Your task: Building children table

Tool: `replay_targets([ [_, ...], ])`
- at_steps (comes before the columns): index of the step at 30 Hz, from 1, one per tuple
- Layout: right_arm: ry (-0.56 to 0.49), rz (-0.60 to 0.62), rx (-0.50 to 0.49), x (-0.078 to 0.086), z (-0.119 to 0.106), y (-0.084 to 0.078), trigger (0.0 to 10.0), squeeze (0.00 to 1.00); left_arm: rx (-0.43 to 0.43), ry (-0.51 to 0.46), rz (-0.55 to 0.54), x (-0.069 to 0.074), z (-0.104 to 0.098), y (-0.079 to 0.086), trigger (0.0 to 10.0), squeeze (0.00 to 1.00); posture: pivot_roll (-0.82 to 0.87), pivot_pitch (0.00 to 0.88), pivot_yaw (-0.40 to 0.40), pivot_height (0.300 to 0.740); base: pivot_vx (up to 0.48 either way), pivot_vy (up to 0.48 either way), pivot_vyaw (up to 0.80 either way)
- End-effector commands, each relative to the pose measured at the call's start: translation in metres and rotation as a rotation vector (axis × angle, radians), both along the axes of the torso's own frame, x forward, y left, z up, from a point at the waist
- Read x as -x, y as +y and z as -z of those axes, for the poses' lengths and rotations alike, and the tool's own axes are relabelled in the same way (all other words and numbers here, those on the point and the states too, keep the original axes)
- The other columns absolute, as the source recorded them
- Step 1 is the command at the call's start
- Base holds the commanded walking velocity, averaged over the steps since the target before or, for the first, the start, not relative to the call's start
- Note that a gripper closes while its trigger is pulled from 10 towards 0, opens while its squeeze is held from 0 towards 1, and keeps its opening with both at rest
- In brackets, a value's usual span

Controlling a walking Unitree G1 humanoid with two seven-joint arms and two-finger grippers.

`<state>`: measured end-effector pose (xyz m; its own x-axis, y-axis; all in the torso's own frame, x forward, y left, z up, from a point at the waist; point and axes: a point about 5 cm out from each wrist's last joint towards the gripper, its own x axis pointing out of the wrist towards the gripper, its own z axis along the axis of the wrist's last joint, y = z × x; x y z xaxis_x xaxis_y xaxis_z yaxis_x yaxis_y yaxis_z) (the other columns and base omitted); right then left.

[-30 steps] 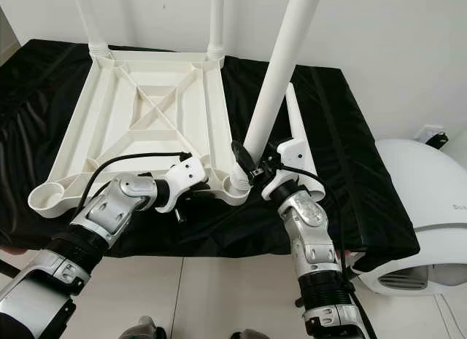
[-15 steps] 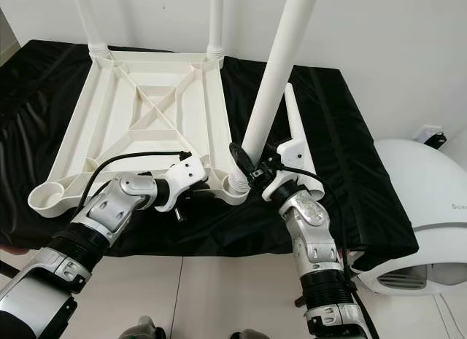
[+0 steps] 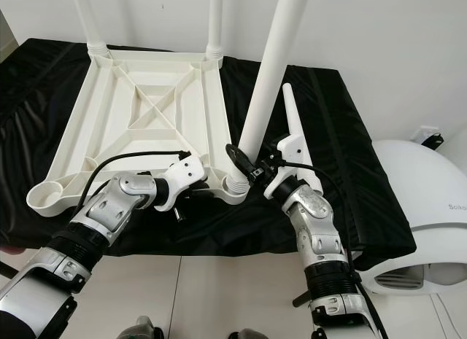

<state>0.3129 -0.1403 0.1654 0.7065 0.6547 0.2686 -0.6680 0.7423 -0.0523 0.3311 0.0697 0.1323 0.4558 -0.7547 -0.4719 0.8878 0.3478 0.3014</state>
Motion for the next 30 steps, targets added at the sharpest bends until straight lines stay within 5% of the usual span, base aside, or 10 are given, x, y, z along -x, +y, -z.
replay_targets([
  [1,0.019,-0.022,0.010,-0.001,0.002,-0.001,10.0,0.00,0.009,-0.024,-0.052,-0.002,-0.001,0.004,10.0,0.00,0.03,0.025,-0.082,0.740,0.000,0.000,0.00],
  [30,0.063,-0.006,0.054,0.000,0.018,0.004,10.0,0.00,0.015,-0.033,-0.037,0.001,-0.003,0.003,10.0,0.00,0.03,0.028,-0.077,0.740,0.000,0.000,0.00],
])
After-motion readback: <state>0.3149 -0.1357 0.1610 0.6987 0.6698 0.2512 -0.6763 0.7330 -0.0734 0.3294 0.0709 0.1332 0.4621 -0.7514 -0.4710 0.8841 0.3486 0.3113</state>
